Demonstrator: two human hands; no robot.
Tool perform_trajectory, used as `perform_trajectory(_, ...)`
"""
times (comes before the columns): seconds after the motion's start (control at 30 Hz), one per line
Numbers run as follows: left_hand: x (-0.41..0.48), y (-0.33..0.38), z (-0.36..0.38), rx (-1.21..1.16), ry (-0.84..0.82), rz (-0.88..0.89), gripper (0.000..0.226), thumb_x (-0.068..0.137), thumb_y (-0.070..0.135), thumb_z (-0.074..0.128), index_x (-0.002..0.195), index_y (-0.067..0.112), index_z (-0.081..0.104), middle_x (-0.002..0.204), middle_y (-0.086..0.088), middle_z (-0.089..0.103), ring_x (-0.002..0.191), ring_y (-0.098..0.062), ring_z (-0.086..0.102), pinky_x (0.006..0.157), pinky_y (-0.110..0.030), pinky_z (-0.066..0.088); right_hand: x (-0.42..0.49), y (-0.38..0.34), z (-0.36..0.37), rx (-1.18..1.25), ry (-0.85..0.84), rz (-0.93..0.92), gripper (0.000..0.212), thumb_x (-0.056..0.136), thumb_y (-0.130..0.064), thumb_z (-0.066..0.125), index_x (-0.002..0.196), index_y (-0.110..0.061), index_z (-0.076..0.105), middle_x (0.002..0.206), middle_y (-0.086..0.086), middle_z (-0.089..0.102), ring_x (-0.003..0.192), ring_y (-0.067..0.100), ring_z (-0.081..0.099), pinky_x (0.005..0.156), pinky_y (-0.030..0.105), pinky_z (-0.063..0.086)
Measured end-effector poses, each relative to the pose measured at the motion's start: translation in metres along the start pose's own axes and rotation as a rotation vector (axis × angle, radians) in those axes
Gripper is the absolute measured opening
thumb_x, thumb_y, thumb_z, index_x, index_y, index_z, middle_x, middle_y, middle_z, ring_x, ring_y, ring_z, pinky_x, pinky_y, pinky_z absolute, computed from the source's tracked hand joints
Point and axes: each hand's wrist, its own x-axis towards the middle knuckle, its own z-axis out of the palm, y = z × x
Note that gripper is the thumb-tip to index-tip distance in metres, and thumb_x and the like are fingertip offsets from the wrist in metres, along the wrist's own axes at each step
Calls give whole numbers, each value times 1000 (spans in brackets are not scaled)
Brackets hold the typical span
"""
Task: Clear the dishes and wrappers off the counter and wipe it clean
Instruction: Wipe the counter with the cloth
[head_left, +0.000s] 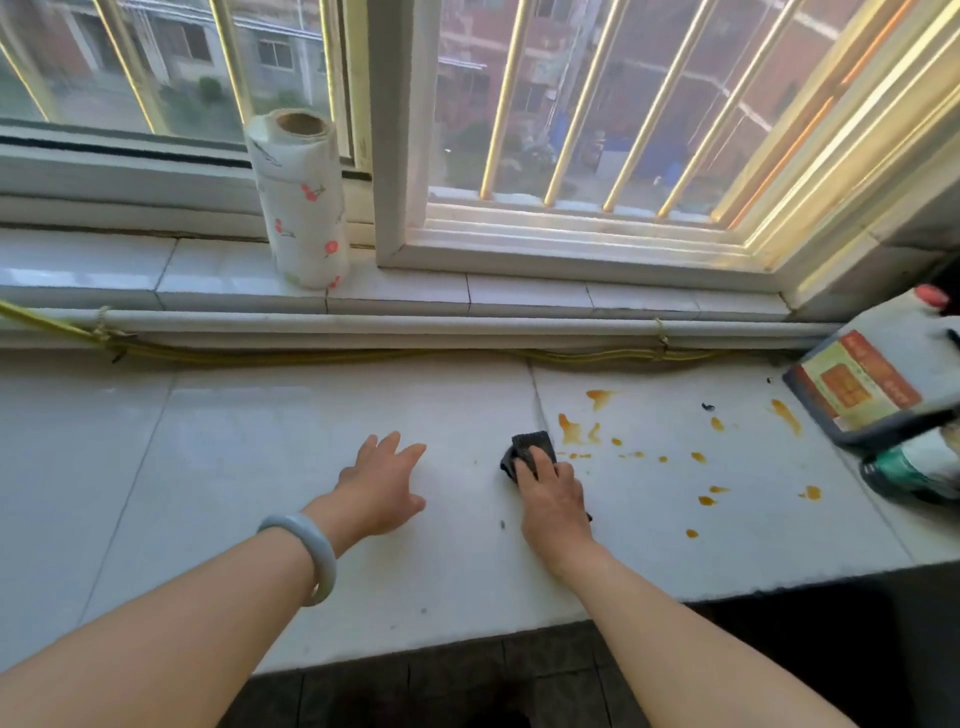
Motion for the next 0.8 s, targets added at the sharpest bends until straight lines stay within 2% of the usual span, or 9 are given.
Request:
perform_trajectory(0.17,13,40,6,7,4,1,75,93,39,55,154,31,13,163,-2,2,149,-29,-4,116,-50,24,-6,52,-10,78,-11,-41,67,86,8,39,146,-20,32,156,2,15,125,28,26,107,36,30)
perform_trajectory(0.23,18,63,12,10,-10,10,76,93,40,56,154,31,13,163,-2,1,149,-29,-5,116,-51,24,-11,65,-12,157,76,-81,66,83,11,47,143,-15,41,153,6,27,120,28,32,106,41,36)
perform_trajectory(0.3,26,93,21,22,-23,45,77,92,41,58,154,31,13,163,-2,1,149,-29,-5,116,-51,24,-17,92,-9,192,233,-89,68,68,18,59,132,-5,55,139,17,47,105,28,37,93,46,49)
perform_trajectory(0.37,31,120,26,29,-26,75,79,91,42,59,154,31,12,163,-3,0,149,-30,-5,116,-52,23,-23,125,-8,220,292,1,67,59,21,65,123,0,60,128,22,54,96,29,39,81,45,52)
perform_trajectory(0.43,40,154,35,32,-38,102,84,89,45,62,154,31,11,163,-4,1,149,-30,-4,115,-54,23,-31,173,-10,217,290,134,63,65,21,63,124,1,60,129,23,53,94,36,46,80,46,53)
perform_trajectory(0.5,47,180,43,35,-36,121,89,85,49,65,154,31,11,162,-5,2,149,-31,-2,114,-56,24,-40,215,-13,225,260,290,56,80,16,53,134,-1,53,138,22,47,100,41,47,87,45,46)
perform_trajectory(0.6,56,214,54,63,-52,129,94,84,50,66,154,31,6,162,-4,-4,149,-31,-5,113,-57,23,-49,249,-13,251,190,505,60,90,7,40,147,-11,36,151,11,29,111,33,36,93,33,35)
perform_trajectory(0.7,63,237,60,80,-37,127,97,83,50,67,154,33,3,162,-4,-10,149,-30,-12,113,-58,21,-37,237,-6,215,197,514,61,89,2,40,147,-13,33,153,8,24,115,31,34,96,34,37)
perform_trajectory(0.8,67,248,64,141,-33,135,99,83,51,68,154,35,0,162,-3,-13,148,-30,-17,114,-59,20,-17,195,2,268,221,385,62,84,4,43,145,-10,38,151,13,28,116,36,37,96,40,38)
